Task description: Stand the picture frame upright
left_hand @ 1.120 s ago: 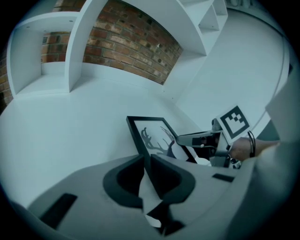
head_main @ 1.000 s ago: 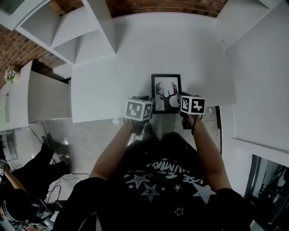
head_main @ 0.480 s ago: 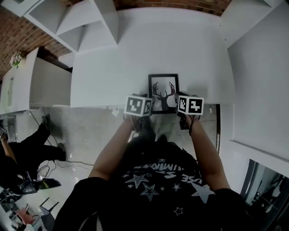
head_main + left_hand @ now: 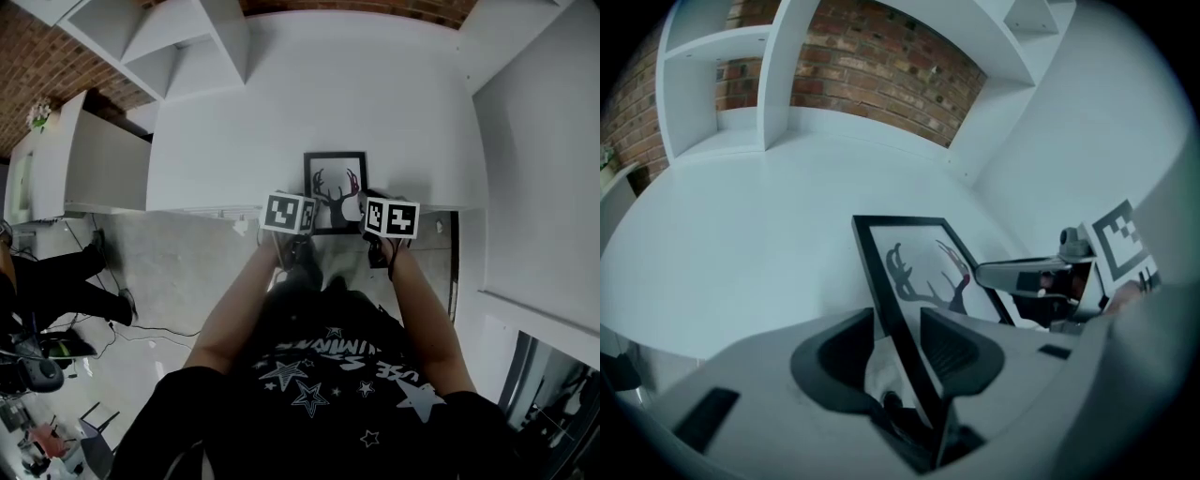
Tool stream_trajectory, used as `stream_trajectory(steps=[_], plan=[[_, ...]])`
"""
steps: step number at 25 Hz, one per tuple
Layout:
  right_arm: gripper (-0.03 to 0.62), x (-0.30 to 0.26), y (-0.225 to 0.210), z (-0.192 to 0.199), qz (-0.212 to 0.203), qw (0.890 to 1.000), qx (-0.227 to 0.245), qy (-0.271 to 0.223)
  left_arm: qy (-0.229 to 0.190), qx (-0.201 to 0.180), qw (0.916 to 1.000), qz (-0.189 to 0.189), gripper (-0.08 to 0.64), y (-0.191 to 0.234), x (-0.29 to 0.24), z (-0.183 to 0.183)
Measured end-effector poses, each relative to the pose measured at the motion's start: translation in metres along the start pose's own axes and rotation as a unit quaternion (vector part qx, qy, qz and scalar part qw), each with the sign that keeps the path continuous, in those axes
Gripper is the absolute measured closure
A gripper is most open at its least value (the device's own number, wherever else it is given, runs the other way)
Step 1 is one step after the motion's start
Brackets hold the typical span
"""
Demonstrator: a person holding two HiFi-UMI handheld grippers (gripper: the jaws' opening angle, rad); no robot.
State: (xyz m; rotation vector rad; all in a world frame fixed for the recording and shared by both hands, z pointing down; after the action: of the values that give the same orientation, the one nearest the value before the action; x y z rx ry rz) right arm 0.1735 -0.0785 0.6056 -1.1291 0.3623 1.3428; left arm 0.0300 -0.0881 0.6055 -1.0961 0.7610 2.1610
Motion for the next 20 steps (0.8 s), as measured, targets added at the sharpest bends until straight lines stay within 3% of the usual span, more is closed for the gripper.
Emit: stream_trajectory(steps=[10,20], plan=[[0.488,-0.0011,-0.0015,0.0012,-0.002,1.000,0.011,0.005,0.012,0.015,0.9996,-0.020,0.433,0.0045,-0.0018,0.0024],[0.512,-0.0015,0.0005,0.0009,-0.014,1.000,0.006,0.008,-0.003,0.037,0.9991,-0.019,0.463,0.0035,-0.0006,0.0021]])
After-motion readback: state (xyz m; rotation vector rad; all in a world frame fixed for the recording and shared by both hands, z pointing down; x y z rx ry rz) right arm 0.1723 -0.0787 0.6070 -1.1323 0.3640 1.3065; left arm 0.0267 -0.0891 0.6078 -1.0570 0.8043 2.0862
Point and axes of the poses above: the fingertips, and each gripper's own axes: x backward along the fingers, y to its left, z out of its underside, the point moved 1 cm from there along x, backward along the fingers, and after that the axes turned 12 degrees about -x, right-handed, at the moved point
